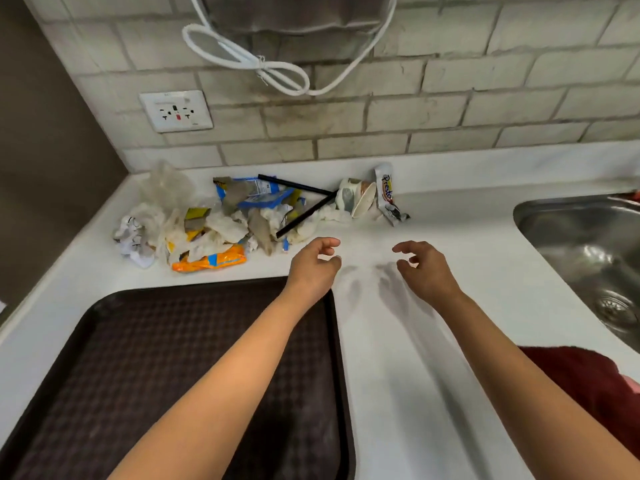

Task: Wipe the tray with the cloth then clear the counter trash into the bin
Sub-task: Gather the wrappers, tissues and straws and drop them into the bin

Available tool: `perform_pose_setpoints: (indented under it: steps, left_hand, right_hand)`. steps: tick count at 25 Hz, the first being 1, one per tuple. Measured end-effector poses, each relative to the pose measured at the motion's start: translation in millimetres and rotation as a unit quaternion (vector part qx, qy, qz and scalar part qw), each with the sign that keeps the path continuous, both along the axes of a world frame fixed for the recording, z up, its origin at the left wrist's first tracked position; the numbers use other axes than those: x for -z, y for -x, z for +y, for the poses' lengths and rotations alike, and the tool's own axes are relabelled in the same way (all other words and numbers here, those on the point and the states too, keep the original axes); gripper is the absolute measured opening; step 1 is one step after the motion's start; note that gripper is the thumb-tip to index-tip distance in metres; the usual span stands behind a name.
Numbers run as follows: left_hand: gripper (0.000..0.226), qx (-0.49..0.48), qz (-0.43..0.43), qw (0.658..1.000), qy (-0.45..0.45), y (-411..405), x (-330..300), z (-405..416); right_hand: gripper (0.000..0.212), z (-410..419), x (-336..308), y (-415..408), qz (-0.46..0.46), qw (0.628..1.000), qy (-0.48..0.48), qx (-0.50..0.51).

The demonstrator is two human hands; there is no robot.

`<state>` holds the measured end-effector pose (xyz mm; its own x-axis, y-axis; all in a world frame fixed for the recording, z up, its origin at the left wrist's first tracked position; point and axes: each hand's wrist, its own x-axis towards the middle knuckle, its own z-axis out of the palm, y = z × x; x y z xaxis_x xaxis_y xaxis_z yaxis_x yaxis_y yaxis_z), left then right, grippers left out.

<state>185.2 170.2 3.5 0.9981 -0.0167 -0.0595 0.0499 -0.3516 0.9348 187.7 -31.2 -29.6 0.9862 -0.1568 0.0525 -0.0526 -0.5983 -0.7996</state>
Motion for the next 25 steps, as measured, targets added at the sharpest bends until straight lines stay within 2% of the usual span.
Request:
perform_pose_setpoints:
  steps: [5,9,12,16,18,21,25]
  left_hand:
    - [0.039,0.012,-0.056,0.989,-0.139,-69,13,-16]
    - [0.052,0.024,-0.113,0.971,-0.209,-124,14,-31]
    - [0.067,0.028,-0.104,0.966,-0.234,-156,17,-41]
    - [0.082,0.049,-0.099,0.963,-0.244,-190,24,-52]
    - [0.087,0.060,-0.093,0.962,-0.248,-203,24,-56]
    - [0.092,0.076,-0.089,0.957,-0.265,-221,28,-64]
    - [0.079,0.066,-0.070,0.964,-0.248,-227,37,-68]
  right_hand:
    - [0.030,-19,9,-72,0.004,0.995,0.102,0.020]
    - [0.044,-23,18,-121,0.062,0.978,0.195,0.037]
    - [0.052,-20,21,-147,0.079,0.970,0.228,0.026]
    - [0.049,-21,31,-173,0.111,0.954,0.279,0.023]
    - [0.047,-25,37,-178,0.121,0.958,0.259,0.036]
    - [0.045,-32,44,-181,0.084,0.977,0.187,0.051]
    - [0.038,-39,50,-179,0.048,0.987,0.135,0.066]
